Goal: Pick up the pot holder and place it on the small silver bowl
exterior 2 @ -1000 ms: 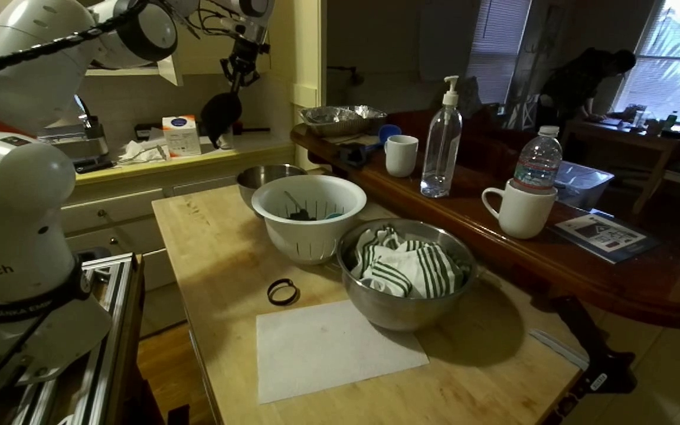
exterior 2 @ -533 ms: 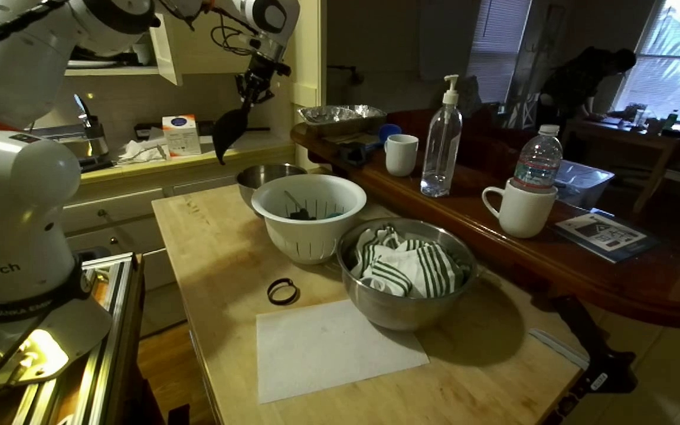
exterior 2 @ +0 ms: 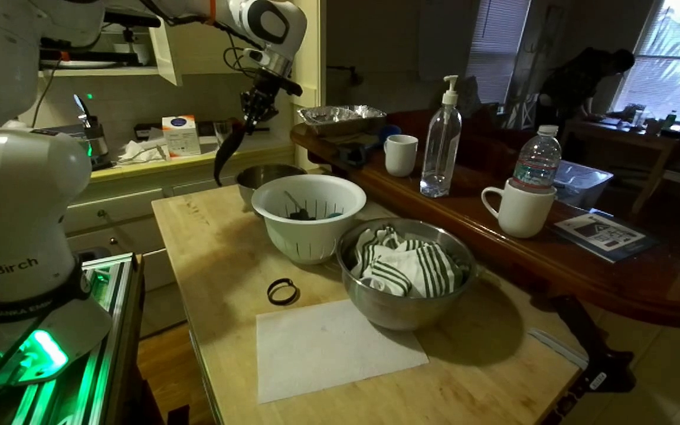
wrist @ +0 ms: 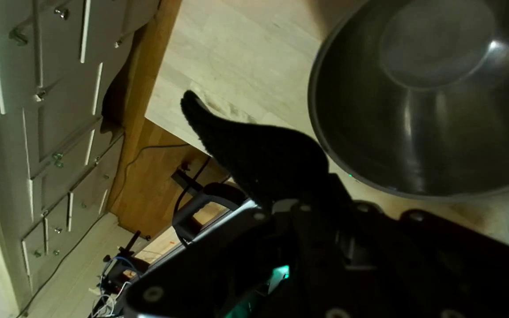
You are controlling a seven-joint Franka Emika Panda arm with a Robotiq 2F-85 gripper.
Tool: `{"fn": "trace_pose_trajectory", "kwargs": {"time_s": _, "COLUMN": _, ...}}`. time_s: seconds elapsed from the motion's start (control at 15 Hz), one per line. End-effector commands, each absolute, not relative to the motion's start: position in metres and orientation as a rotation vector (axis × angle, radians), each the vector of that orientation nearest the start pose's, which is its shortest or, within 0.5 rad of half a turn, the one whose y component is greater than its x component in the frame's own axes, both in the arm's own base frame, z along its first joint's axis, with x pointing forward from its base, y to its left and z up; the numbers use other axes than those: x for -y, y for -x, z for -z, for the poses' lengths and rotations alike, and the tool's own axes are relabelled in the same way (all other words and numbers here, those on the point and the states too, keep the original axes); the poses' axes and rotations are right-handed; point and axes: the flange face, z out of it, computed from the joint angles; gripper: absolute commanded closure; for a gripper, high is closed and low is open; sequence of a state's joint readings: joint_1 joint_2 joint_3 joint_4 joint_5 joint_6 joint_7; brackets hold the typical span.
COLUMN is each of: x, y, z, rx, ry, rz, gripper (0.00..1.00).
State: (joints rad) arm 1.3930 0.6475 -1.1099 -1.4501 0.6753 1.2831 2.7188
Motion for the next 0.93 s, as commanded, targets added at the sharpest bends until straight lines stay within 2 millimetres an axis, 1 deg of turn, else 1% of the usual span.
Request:
{"fn": "trace_pose_trajectory", "kwargs": {"time_s": 0.0, "x": -0.345, "y": -0.499, "z": -0.431, "rx": -3.426, "ry": 0.992, "rz": -0.205, "gripper": 0.97}}
{"fn": "trace_pose_trajectory", "kwargs": {"time_s": 0.07, "x": -0.364, "y": -0.495, "z": -0.436, "rx": -3.370, "ry": 1.099, "rz": -0.301, "gripper": 0.97}}
{"fn": "trace_pose_trajectory", "kwargs": {"time_s": 0.13, "x": -0.351, "y": -0.502, "z": -0.436, "rx": -3.379, "ry": 1.120, "rz": -0.196, "gripper": 0.89}}
{"fn": "trace_pose_trajectory", "kwargs": {"time_s": 0.2, "x": -0.354, "y": -0.503, "z": -0.428, "rx": -3.378, "ry": 1.139, "rz": -0.226, "gripper": 0.89}}
{"fn": "trace_pose_trajectory", "kwargs": {"time_s": 0.27, "x": -0.361, "y": -0.500, "z": -0.426, "rx": -3.365, "ry": 1.166, "rz": -0.250, "gripper": 0.89}}
{"fn": "trace_pose_trajectory", "kwargs": {"time_s": 0.33, "x": -0.367, "y": -0.506, "z": -0.430, "rx": -3.295, "ry": 1.218, "rz": -0.188, "gripper": 0.97}}
{"fn": "trace_pose_trajectory", "kwargs": {"time_s": 0.4, "x": -0.372, "y": -0.510, "z": -0.441, "rx": -3.202, "ry": 1.294, "rz": -0.116, "gripper": 0.97}}
{"fn": "trace_pose_trajectory", "kwargs": {"time_s": 0.47, "x": -0.369, "y": -0.514, "z": -0.445, "rx": -3.157, "ry": 1.317, "rz": -0.008, "gripper": 0.97}}
{"fn": "trace_pose_trajectory", "kwargs": {"time_s": 0.53, "x": -0.365, "y": -0.516, "z": -0.443, "rx": -3.122, "ry": 1.334, "rz": 0.101, "gripper": 0.97}}
{"fn": "trace_pose_trajectory", "kwargs": {"time_s": 0.67, "x": -0.351, "y": -0.525, "z": -0.448, "rx": -3.025, "ry": 1.405, "rz": 0.237, "gripper": 0.97}}
{"fn": "trace_pose_trajectory", "kwargs": {"time_s": 0.87, "x": -0.348, "y": -0.544, "z": -0.457, "rx": -2.848, "ry": 1.501, "rz": 0.412, "gripper": 0.97}}
